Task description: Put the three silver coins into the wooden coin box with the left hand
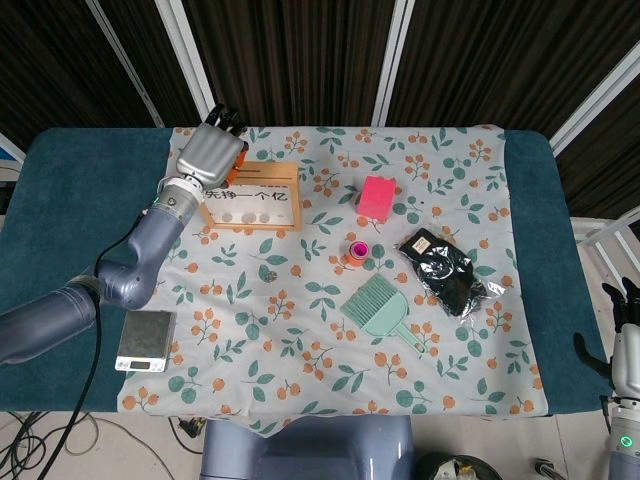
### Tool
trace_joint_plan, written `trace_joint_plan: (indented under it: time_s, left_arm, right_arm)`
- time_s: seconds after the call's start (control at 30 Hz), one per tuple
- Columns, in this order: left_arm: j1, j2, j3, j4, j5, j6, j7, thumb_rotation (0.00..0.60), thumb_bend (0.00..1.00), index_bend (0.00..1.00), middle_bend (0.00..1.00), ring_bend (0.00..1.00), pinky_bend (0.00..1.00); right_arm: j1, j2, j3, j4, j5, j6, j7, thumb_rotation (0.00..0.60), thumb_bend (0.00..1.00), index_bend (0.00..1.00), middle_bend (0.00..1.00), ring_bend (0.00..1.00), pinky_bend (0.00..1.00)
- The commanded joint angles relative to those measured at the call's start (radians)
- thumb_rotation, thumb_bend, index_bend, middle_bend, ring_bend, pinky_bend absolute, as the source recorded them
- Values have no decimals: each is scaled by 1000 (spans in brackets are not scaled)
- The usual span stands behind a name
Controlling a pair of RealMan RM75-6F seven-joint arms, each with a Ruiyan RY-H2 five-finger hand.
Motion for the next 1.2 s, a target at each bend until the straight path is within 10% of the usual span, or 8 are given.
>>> trace_joint_plan:
  time_s: [0.03,1.2]
  left_arm:
    - [-4,-1,5,1,-8,-2,5,600,339,631,173,0,0]
    - [-39,25,29,-42,-97,17,48,600,251,539,140,0,0]
  right_arm:
    - [0,0,0,0,0,0,0,600,393,173,46,22,0]
    - [1,0,0,-1,3,-1,-6,600,395,173,46,22,0]
